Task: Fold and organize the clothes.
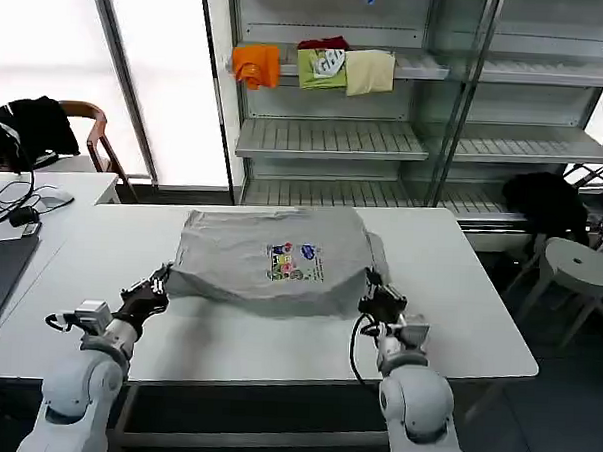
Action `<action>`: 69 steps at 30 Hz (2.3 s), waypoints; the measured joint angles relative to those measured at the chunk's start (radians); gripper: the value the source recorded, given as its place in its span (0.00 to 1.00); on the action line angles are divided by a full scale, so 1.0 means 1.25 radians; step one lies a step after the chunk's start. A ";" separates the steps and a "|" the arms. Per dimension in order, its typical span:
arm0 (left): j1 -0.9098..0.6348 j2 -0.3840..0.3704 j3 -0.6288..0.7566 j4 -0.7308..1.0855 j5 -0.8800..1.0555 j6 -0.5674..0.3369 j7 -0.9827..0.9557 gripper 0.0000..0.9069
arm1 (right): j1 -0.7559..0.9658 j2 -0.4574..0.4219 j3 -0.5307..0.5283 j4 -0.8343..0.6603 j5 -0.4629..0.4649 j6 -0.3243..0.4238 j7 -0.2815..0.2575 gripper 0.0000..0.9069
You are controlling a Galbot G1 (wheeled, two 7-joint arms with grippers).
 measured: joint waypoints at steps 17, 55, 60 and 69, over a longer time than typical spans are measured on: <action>-0.083 0.003 0.026 0.125 0.025 -0.020 0.008 0.02 | 0.120 0.000 0.003 -0.186 -0.041 0.022 -0.024 0.00; -0.063 0.026 0.049 0.125 0.098 0.032 0.005 1.00 | 0.027 -0.001 0.054 -0.120 -0.078 -0.041 -0.061 1.00; -0.043 0.025 0.050 0.110 0.114 0.048 0.010 1.00 | -0.005 -0.013 0.069 -0.097 -0.078 -0.060 -0.060 1.00; -0.028 0.020 0.050 0.106 0.132 0.063 0.010 0.96 | -0.017 -0.017 0.078 -0.093 -0.082 -0.078 -0.054 0.27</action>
